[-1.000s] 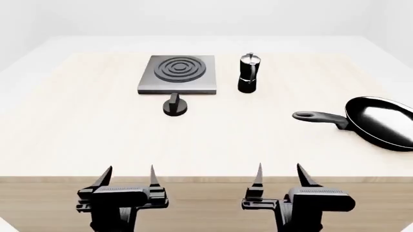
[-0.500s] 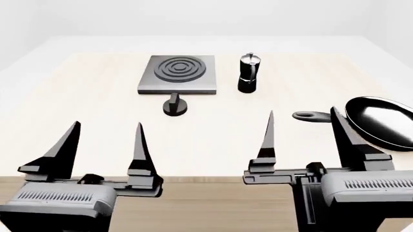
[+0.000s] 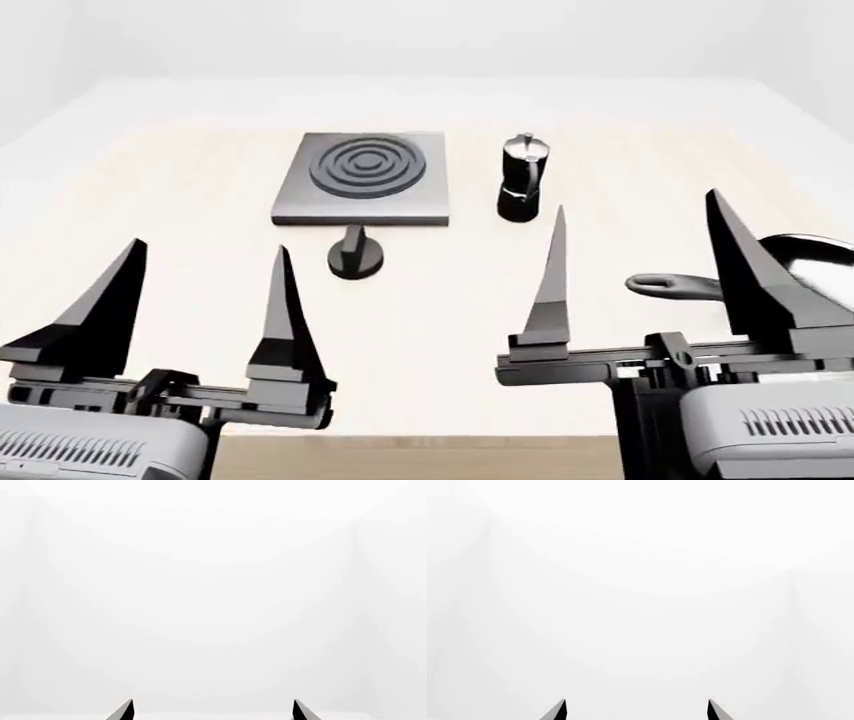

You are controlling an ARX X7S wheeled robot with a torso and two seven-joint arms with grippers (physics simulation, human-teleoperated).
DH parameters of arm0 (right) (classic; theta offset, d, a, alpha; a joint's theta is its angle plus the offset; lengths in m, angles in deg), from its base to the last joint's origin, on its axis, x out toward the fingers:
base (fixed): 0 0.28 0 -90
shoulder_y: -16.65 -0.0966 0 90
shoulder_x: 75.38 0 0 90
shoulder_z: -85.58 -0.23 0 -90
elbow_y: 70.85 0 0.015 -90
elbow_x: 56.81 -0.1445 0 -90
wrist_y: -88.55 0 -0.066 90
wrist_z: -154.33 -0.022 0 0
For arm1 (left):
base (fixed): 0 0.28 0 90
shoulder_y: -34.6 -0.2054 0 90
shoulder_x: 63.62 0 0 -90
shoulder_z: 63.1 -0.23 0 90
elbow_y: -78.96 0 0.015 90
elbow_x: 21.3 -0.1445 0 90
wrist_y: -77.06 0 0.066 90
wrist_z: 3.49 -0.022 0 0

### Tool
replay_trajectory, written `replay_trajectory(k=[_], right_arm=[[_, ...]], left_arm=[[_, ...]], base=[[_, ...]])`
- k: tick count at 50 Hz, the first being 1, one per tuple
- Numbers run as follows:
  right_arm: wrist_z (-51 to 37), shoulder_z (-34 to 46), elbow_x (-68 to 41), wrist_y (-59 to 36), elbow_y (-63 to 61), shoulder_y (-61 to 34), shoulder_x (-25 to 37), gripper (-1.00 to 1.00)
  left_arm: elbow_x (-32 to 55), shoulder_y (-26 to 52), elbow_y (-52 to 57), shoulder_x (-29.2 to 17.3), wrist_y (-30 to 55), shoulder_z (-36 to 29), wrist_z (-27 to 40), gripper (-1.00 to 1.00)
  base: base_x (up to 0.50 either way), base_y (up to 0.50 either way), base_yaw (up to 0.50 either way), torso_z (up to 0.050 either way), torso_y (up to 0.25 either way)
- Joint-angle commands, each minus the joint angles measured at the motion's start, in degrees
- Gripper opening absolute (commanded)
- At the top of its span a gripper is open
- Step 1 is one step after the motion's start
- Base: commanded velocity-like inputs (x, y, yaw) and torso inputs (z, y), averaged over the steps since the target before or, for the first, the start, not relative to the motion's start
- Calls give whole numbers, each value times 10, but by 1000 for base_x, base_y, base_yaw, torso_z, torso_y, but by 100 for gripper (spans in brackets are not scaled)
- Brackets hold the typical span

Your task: Put the frying pan on the stove.

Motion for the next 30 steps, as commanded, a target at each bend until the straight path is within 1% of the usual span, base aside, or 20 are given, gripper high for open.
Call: replay_trajectory(k=[1,25,30], right_arm=[[8,-1,3,5,-5,-1,-5,100],[12,1,7,-3,-5,-2,-5,100],[3,-15,-21,-3,-5,3,-3,100]], left_arm=[[21,19,5,-37,-16,-29,43,100],[34,36,1,-62,-36,-54,74,100],[35,38,-1,-66,-40,-59,78,100]], base=[[500,0,0,0,0],[500,0,0,0,1],[500,0,0,0,0]])
